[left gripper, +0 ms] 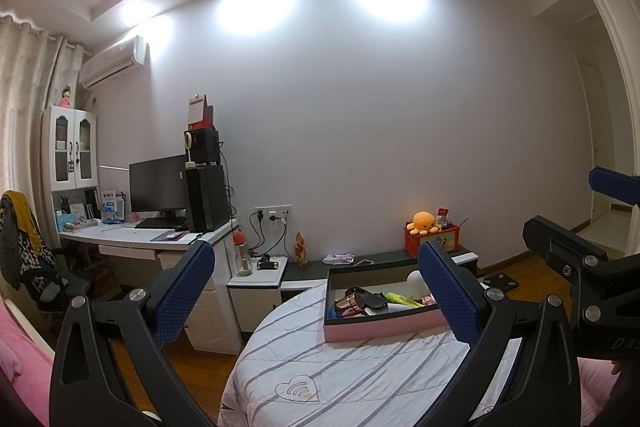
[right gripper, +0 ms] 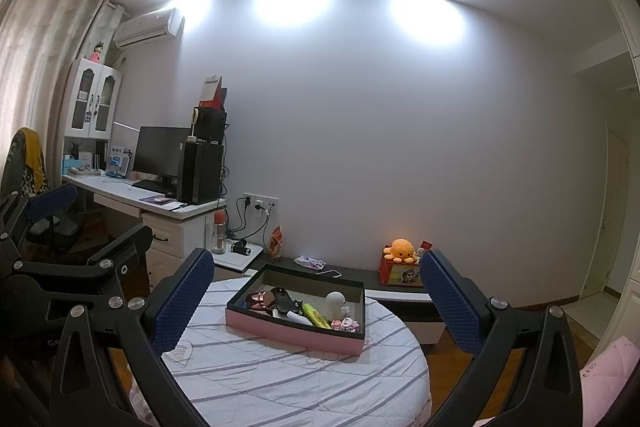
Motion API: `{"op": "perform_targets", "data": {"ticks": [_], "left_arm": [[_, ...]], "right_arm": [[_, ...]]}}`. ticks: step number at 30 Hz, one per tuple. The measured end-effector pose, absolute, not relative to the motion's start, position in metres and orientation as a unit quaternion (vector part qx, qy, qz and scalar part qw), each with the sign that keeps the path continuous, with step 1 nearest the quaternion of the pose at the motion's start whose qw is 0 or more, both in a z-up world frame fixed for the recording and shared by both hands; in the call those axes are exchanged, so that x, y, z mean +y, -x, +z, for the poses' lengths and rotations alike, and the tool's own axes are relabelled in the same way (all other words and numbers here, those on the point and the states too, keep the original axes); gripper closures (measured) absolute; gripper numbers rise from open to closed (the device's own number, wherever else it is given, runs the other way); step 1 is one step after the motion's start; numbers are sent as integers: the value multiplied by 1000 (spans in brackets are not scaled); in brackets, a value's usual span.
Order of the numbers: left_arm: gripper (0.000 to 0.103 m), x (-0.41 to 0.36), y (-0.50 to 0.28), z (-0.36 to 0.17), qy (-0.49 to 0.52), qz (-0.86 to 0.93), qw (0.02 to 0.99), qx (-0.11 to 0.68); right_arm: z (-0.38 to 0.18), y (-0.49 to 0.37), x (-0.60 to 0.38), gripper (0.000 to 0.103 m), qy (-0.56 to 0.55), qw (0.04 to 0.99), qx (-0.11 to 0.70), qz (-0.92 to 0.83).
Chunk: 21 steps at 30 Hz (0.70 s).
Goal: Organize rigid objects
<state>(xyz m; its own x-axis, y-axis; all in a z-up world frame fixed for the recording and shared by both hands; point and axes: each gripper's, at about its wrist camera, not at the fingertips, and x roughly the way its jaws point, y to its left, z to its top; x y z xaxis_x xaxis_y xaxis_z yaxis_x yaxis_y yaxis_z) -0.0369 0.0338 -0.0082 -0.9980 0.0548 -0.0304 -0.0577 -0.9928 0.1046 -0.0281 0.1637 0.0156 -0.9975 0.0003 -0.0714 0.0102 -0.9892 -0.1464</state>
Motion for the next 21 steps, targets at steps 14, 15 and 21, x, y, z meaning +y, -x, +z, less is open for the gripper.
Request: {"op": "perform_targets", "data": {"ticks": [14, 15, 21], "left_arm": [[0, 32, 39, -10, 25, 998, 41, 45], [0, 32, 39, -10, 24, 998, 40, 46], [0, 35, 42, -12, 27, 998, 39, 48]], "right_arm": [[16, 29, 164, 0, -35, 4, 74, -997], [16, 29, 164, 0, -36, 4, 74, -997], [15, 29, 164, 0, -39, 2, 75, -996]]}}
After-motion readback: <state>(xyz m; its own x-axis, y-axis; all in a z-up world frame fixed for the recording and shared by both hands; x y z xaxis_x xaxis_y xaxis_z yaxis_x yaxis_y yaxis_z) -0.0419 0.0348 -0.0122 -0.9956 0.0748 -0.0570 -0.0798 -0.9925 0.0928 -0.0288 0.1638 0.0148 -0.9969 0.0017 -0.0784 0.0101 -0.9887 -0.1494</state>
